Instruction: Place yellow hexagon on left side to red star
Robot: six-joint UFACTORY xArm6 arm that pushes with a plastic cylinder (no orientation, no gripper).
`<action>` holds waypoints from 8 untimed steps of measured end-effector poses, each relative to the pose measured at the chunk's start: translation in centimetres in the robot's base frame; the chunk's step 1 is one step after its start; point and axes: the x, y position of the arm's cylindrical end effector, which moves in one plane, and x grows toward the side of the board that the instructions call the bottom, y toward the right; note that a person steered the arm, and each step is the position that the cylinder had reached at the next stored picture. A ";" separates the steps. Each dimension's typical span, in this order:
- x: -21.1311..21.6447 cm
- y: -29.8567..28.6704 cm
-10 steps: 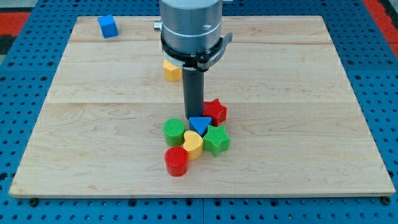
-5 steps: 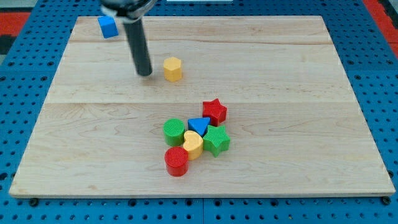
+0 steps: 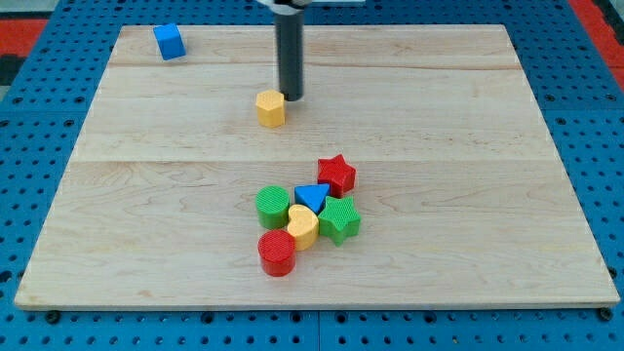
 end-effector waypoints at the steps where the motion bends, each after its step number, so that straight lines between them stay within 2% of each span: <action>1: 1.4 -4.0; 2: 3.4 0.4; 4: 4.0 4.5; 6: 11.0 1.7; 8: 11.6 1.8</action>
